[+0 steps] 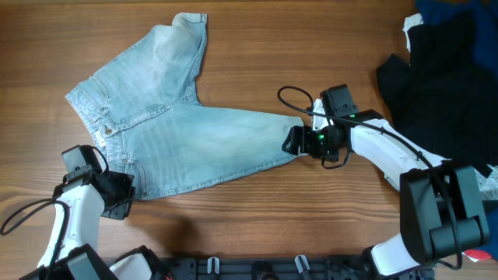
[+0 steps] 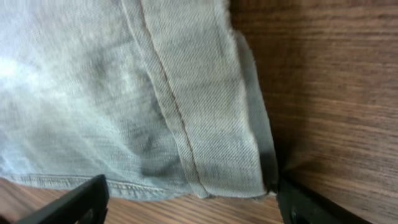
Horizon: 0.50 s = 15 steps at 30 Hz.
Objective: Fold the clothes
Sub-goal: 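Grasp the right leg hem of the shorts with the right gripper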
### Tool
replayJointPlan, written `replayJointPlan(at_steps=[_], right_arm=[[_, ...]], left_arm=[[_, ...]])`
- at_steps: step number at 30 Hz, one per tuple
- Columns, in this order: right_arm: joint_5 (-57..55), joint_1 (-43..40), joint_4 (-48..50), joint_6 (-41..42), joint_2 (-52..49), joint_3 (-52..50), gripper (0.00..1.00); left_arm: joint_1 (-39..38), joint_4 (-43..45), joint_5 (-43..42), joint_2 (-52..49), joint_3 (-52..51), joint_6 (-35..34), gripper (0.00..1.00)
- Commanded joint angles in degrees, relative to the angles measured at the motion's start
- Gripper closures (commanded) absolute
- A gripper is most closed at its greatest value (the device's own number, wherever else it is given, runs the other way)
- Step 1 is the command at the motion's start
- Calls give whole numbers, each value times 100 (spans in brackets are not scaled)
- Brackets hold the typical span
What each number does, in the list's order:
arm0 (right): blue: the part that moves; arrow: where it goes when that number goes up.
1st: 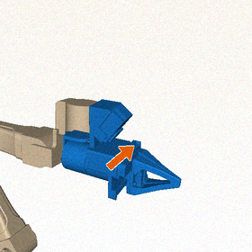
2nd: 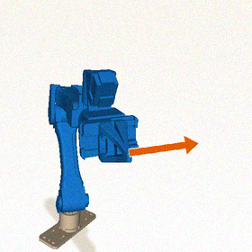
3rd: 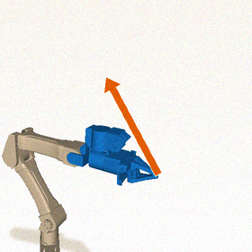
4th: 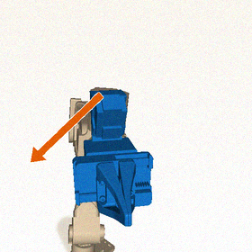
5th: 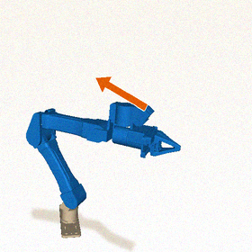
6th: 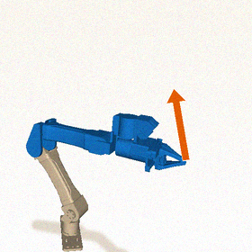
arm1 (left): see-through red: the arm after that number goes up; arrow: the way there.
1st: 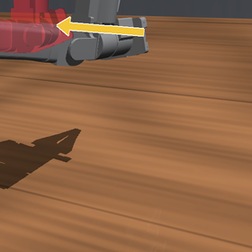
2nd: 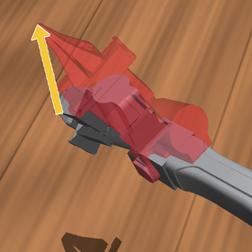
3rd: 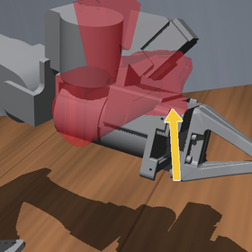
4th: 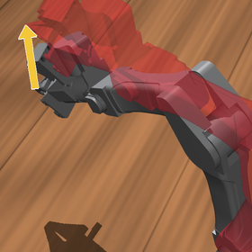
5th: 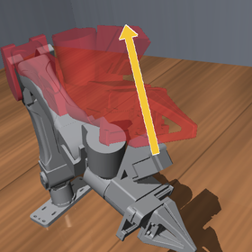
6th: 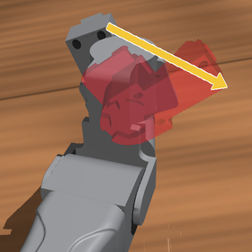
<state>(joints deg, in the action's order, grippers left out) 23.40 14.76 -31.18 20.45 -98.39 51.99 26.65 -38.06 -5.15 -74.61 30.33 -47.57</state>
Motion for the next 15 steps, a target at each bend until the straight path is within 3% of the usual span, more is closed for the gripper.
replayJointPlan(at_steps=[1,6,9,15], right_arm=[[-149,28,79,223,-164,-35,19],[-149,28,98,221,-164,-37,34],[-149,28,162,221,-164,-37,56],[-229,26,197,210,-164,-37,86]], left_arm=[[46,-63,203,57,-76,96,94],[46,-63,203,57,-76,96,94],[46,-63,205,57,-76,96,94],[46,-87,205,57,-76,96,94]])
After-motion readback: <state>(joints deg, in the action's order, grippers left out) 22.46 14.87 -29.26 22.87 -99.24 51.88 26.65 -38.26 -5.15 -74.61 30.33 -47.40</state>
